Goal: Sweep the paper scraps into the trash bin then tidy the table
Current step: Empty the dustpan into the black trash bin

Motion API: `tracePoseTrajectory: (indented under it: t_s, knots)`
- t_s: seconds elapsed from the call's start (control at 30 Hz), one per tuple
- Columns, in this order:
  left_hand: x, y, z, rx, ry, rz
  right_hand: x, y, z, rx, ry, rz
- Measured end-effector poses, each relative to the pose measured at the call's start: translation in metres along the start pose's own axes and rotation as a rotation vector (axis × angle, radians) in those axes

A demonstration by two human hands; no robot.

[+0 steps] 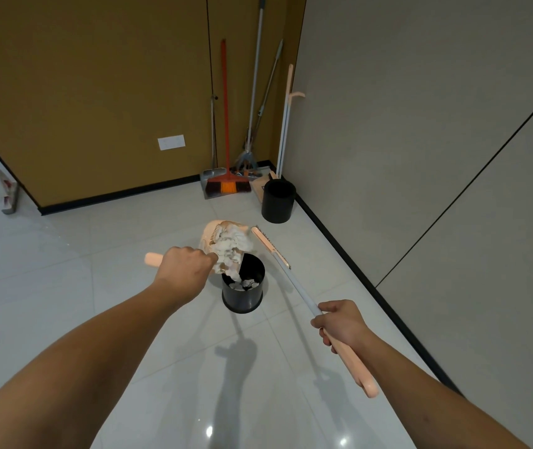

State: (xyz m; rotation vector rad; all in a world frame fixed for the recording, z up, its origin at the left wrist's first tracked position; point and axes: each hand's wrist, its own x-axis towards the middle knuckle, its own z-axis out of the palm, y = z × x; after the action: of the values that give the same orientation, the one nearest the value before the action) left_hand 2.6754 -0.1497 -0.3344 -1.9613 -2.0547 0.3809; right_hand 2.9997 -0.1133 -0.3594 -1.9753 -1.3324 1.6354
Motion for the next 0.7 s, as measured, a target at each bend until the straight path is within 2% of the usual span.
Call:
tracePoseTrajectory:
  t_s: [0.27,0.43,0.6,0.7]
  knots:
    - [-0.001,-0.006,0.001,-0.040,-0.011,-0.041,0.001,-0.001,0.000,0.008,0.005,0.000]
    - [-0.007,-0.001,0.000,0.018,-0.021,-0.002,0.001,-0.004,0.001,0.000,0.001,-0.006]
    - [-0.018,-0.001,-0.002,0.091,-0.007,0.206,0.001,-0.006,0.003,-0.001,0.000,-0.009]
    - [-0.022,-0.003,-0.003,0.086,-0.015,0.224,0.001,-0.008,0.006,0.004,-0.005,-0.012]
